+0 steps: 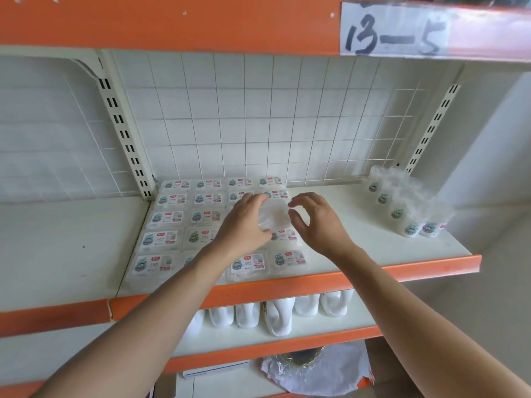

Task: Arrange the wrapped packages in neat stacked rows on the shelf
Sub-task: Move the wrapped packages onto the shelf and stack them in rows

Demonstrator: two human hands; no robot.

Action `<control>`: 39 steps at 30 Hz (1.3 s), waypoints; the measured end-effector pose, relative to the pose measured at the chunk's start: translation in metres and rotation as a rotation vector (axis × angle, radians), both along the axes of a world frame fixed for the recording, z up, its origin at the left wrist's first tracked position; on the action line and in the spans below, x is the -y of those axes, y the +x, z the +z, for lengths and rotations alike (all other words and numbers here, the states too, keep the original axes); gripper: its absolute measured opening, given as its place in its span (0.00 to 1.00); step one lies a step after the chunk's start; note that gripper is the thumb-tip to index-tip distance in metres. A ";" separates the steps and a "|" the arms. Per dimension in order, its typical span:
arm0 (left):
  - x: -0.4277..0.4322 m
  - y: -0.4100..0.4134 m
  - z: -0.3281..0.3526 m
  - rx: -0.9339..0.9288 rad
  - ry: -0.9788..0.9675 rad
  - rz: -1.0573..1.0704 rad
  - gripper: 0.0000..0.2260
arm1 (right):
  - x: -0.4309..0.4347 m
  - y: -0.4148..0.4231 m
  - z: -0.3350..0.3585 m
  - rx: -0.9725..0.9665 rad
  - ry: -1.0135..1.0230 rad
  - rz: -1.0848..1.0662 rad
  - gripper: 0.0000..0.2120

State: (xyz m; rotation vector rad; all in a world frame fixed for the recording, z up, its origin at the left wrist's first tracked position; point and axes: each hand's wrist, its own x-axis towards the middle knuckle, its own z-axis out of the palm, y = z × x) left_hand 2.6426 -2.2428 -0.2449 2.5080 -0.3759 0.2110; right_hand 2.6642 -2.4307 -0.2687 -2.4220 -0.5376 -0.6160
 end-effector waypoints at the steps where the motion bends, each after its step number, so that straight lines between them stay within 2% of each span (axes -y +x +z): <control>1: -0.002 0.001 0.000 0.017 0.005 0.013 0.31 | -0.005 0.000 0.001 -0.031 0.036 0.024 0.08; 6: -0.016 0.005 -0.001 0.028 0.083 0.089 0.34 | -0.021 -0.002 0.012 -0.319 0.318 0.047 0.11; 13: -0.033 0.002 0.001 0.019 0.111 0.132 0.34 | -0.040 0.004 0.011 -0.449 0.544 0.201 0.19; 17: -0.040 -0.001 0.002 -0.033 0.050 0.133 0.35 | -0.049 0.007 0.010 -0.485 0.559 0.237 0.14; 20: -0.042 -0.004 0.004 -0.062 0.002 0.176 0.36 | -0.058 0.008 0.009 -0.485 0.472 0.204 0.07; 23: -0.043 -0.005 0.004 -0.114 -0.045 0.180 0.37 | -0.066 0.009 0.009 -0.545 0.487 0.147 0.08; 25: -0.046 -0.003 0.004 -0.166 -0.131 0.178 0.33 | -0.068 0.010 0.010 -0.593 0.537 0.139 0.09; 28: -0.053 -0.002 0.008 -0.242 -0.293 0.228 0.21 | -0.067 0.014 0.011 -0.619 0.567 0.134 0.07; 30: -0.057 -0.002 0.010 -0.275 -0.335 0.242 0.18 | -0.068 0.013 0.013 -0.623 0.588 0.149 0.07; 36: -0.054 -0.003 0.009 -0.269 -0.296 0.254 0.21 | -0.076 0.010 0.018 -0.597 0.573 0.111 0.04; 39: -0.051 -0.006 0.010 -0.269 -0.274 0.209 0.31 | -0.077 0.009 0.021 -0.591 0.597 0.096 0.05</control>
